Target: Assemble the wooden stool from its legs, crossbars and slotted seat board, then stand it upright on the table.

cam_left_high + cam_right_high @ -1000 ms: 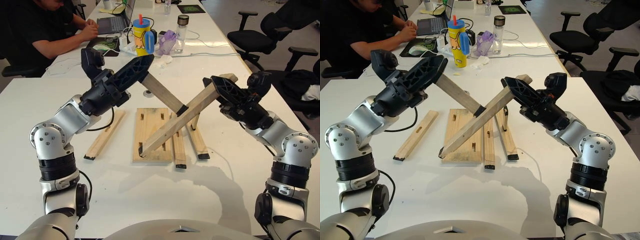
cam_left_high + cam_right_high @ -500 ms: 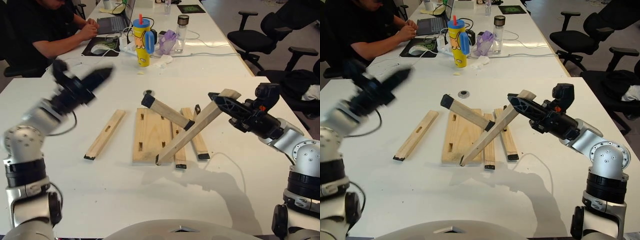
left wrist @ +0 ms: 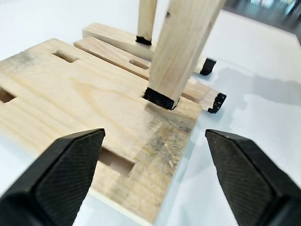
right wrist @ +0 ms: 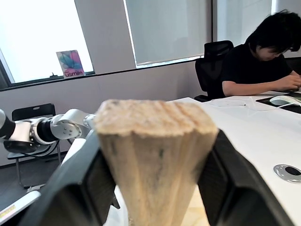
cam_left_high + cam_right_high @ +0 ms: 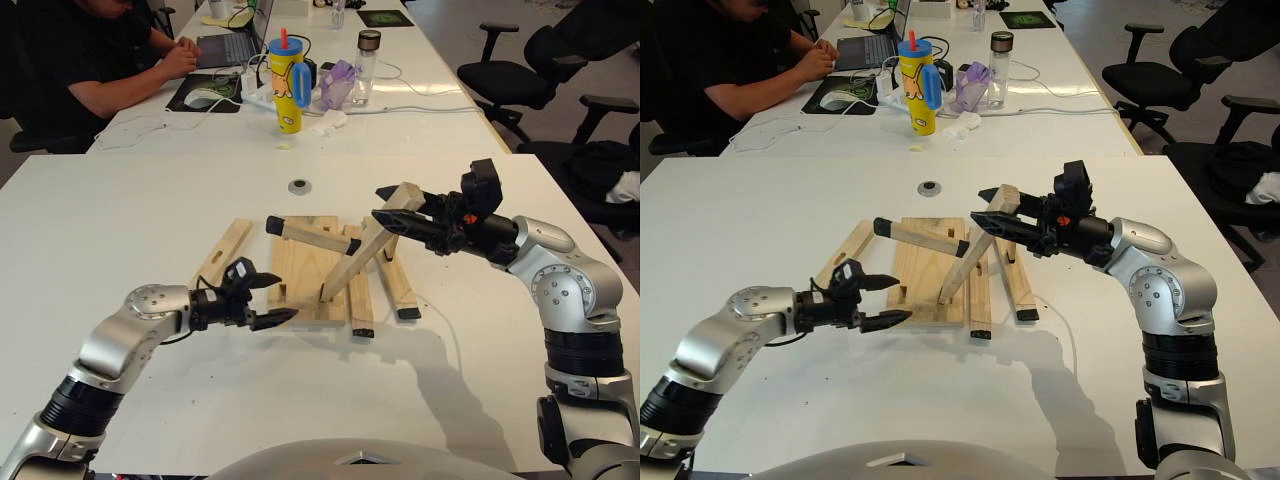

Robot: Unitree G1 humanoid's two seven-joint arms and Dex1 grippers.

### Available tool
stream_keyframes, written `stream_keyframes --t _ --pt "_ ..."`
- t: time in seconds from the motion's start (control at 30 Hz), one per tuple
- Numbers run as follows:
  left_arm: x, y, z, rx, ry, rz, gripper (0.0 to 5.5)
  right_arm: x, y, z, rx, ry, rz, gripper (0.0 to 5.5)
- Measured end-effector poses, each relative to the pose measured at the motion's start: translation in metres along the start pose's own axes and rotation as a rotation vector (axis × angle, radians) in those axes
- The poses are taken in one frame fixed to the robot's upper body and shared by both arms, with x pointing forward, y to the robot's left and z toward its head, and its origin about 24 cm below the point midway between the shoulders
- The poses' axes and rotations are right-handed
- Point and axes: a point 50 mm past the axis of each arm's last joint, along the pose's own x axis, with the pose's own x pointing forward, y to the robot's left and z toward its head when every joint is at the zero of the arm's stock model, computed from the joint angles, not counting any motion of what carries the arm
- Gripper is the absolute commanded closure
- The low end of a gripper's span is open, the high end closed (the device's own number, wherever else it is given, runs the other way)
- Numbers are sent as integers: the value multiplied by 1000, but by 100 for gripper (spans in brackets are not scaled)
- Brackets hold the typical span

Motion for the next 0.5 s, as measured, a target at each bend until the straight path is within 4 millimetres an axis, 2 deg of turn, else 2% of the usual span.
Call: stream_keyframes --t 0.17,0.5 --pt "19 -10 -6 187 70 4 154 -3 -4 -2 -6 5 9 338" --pt "31 -8 -16 258 98 25 154 -2 -11 0 -24 52 49 338"
